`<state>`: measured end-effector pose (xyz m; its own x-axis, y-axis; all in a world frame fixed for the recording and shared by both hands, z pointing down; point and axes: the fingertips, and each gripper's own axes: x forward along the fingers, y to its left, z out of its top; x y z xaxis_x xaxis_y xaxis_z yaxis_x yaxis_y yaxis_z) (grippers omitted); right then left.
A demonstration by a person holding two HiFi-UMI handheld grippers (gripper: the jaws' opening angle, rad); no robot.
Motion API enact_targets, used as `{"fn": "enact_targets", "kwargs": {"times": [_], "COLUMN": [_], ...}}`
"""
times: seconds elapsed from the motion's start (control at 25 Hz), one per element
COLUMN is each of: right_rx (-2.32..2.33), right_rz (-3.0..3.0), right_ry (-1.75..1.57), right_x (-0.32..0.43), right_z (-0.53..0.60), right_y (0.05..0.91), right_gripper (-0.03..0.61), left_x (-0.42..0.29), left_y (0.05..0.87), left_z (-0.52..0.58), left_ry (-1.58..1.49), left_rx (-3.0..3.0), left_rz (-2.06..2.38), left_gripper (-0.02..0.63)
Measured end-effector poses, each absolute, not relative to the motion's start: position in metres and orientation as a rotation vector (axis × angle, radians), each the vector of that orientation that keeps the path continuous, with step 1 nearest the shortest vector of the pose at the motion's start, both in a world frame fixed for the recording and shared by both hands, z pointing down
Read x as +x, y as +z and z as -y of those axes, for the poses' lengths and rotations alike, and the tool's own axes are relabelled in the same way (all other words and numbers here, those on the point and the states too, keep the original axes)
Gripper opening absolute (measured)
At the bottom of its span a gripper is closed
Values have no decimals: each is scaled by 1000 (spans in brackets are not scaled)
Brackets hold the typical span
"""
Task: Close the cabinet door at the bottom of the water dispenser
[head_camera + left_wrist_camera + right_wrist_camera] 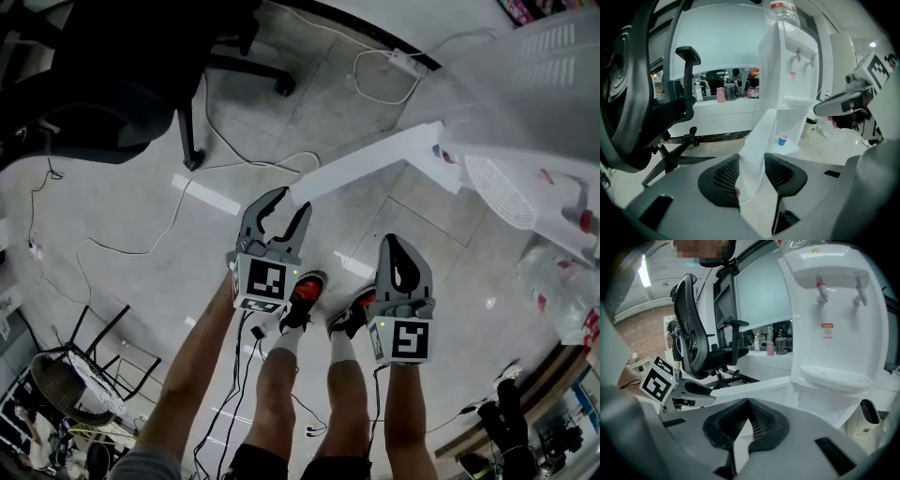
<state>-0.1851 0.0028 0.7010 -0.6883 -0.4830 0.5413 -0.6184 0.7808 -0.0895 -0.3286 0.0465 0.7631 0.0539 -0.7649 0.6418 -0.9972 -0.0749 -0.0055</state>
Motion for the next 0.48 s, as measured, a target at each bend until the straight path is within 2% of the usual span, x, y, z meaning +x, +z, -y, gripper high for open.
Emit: {"fn": "enact_targets", "kwargs": {"times": [0.48], "right_rx": [899], "right_rz": [2459], "right_ry": [371], "right_x": [-137], "right_z": [-25], "right_y": [697], "right_gripper": [17], "left_x": [-282], "left_y": [761], "left_z": [-71], "left_ry": [670], "left_rx": [1905], "left_rz": [1723], "left_gripper": [176]}}
